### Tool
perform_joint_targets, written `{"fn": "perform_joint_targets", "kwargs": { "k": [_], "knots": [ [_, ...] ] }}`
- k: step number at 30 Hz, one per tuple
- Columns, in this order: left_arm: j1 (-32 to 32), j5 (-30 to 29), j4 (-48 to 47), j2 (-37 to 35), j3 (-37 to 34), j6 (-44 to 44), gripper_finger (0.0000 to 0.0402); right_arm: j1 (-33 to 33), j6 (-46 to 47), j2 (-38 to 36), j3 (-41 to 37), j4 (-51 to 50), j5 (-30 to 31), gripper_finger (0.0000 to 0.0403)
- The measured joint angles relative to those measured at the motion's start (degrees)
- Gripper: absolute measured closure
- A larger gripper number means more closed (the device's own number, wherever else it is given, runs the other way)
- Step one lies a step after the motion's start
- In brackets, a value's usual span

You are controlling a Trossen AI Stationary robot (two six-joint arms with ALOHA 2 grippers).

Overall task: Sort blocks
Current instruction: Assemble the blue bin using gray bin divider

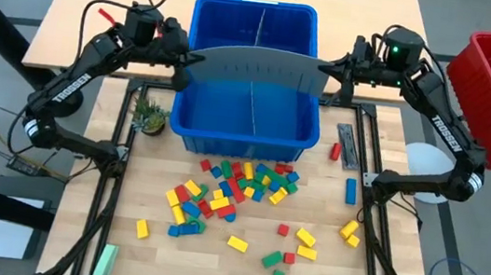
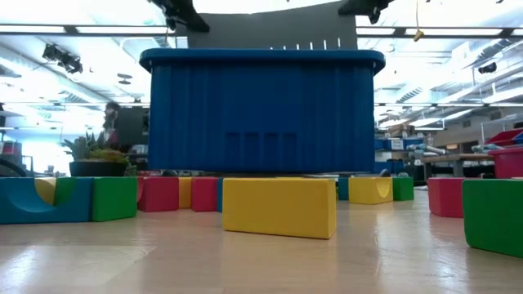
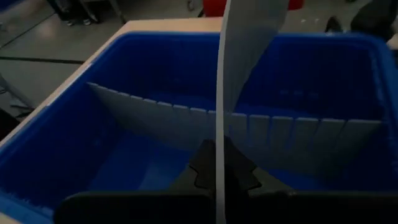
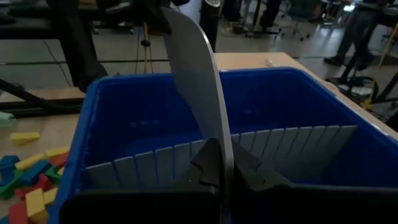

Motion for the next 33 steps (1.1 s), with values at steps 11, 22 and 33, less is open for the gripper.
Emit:
{"fn": "perform_joint_targets", "kwargs": {
  "k": [11, 22, 33],
  "knots": [
    [1.5, 1.6, -4.1, -1.9, 0.0, 0.6, 0.0389, 2.9, 2.3, 0.0, 0.0, 0.3, -2.1, 0.0403],
    [3.0, -3.0, -7.7, -2.6, 0.0, 2.2, 0.0389, 5.4, 4.6, 2.8, 0.0, 1.9, -1.7, 0.0403],
    [3.1, -3.9, -8.3, -2.7, 0.0, 2.6, 0.0389, 5.9, 4.8, 2.8, 0.0, 2.4, -0.1, 0.0403]
  ]
}}
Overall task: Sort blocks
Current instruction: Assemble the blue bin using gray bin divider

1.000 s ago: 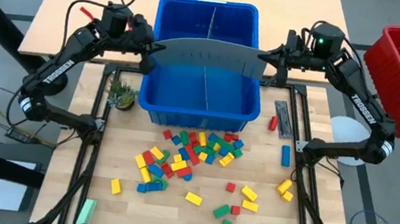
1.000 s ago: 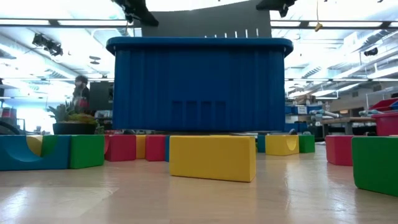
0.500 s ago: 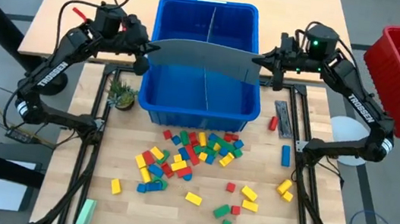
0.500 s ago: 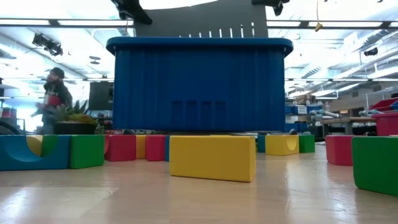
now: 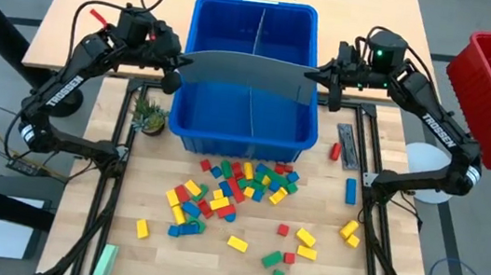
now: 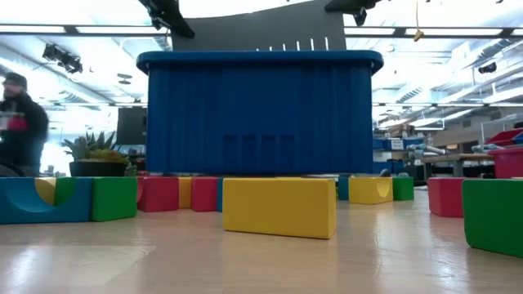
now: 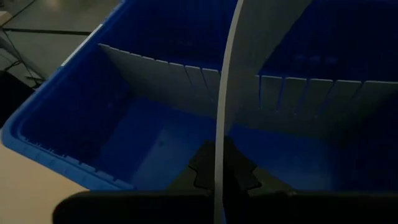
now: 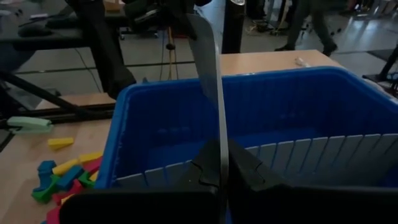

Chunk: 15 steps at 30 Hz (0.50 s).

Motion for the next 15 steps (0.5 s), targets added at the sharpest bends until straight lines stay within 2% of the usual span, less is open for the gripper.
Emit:
{"fn": "perform_joint_targets", "kwargs": {
  "k": [8, 15],
  "knots": [
    [0.1, -1.1, -3.3, -0.9, 0.0, 3.9, 0.0389, 0.4, 0.8, 0.8, 0.0, 0.0, -1.5, 0.0403],
    [0.1, -0.6, -5.0, -1.0, 0.0, 4.1, 0.0389, 0.0, -0.2, 1.0, 0.0, 0.5, 0.3, 0.0403]
  ]
}}
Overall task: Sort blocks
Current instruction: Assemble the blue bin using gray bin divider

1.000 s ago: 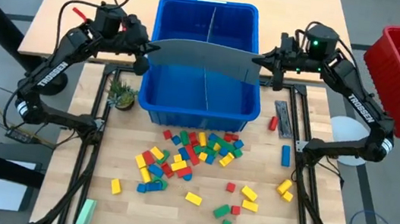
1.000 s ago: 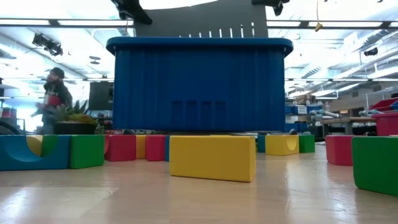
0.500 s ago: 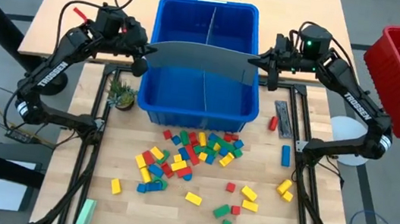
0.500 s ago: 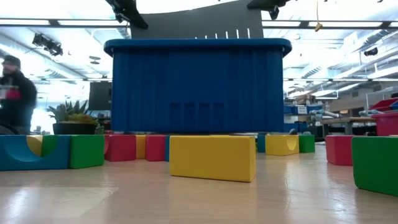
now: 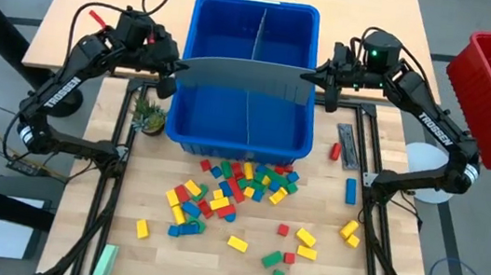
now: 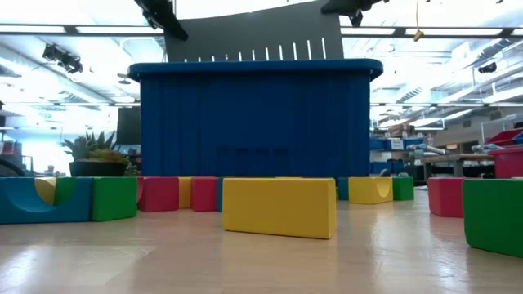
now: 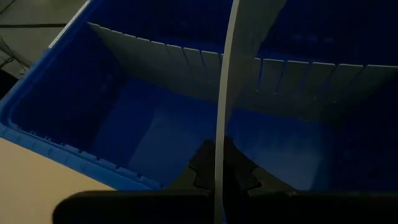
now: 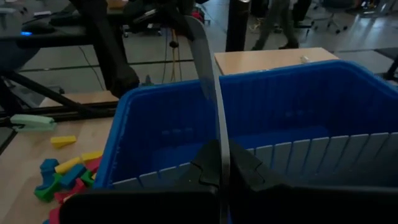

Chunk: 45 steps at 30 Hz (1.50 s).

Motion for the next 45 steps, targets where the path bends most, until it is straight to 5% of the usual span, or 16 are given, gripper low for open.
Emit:
{"fn": "perform_joint_targets", "kwargs": {
  "k": [45],
  "knots": [
    [0.0, 7.9, 0.7, -0.2, 0.0, 3.0, 0.0389, -3.9, -9.1, 0.2, 0.1, -7.6, 5.1, 0.0403]
  ]
}}
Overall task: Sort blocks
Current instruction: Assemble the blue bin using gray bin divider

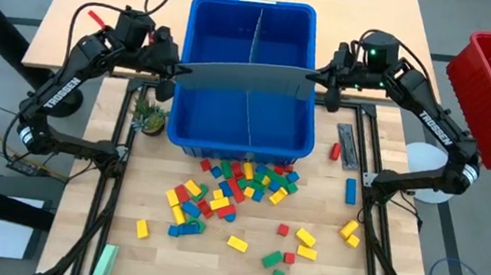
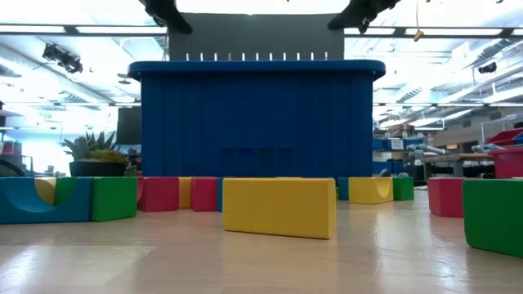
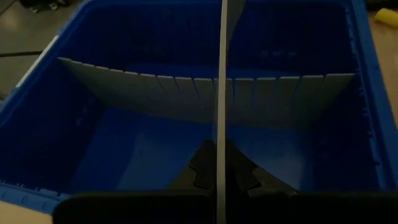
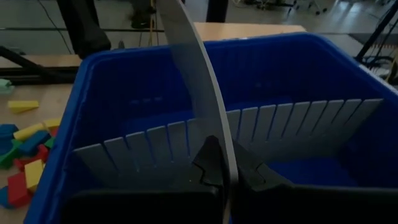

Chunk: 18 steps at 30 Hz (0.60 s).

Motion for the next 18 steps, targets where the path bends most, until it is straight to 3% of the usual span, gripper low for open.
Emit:
{"fn": "perform_joint_targets", "kwargs": {
  "k": [8, 18],
  "knots": [
    [0.0, 4.4, 2.4, 0.0, 0.0, -0.3, 0.0389, -0.7, -2.5, -2.8, -0.1, -2.2, 1.9, 0.0403],
    [0.0, 3.6, 3.0, 0.1, 0.0, -1.8, 0.0389, -0.9, -3.4, -0.9, -0.1, -3.9, 2.5, 0.0403]
  ]
}}
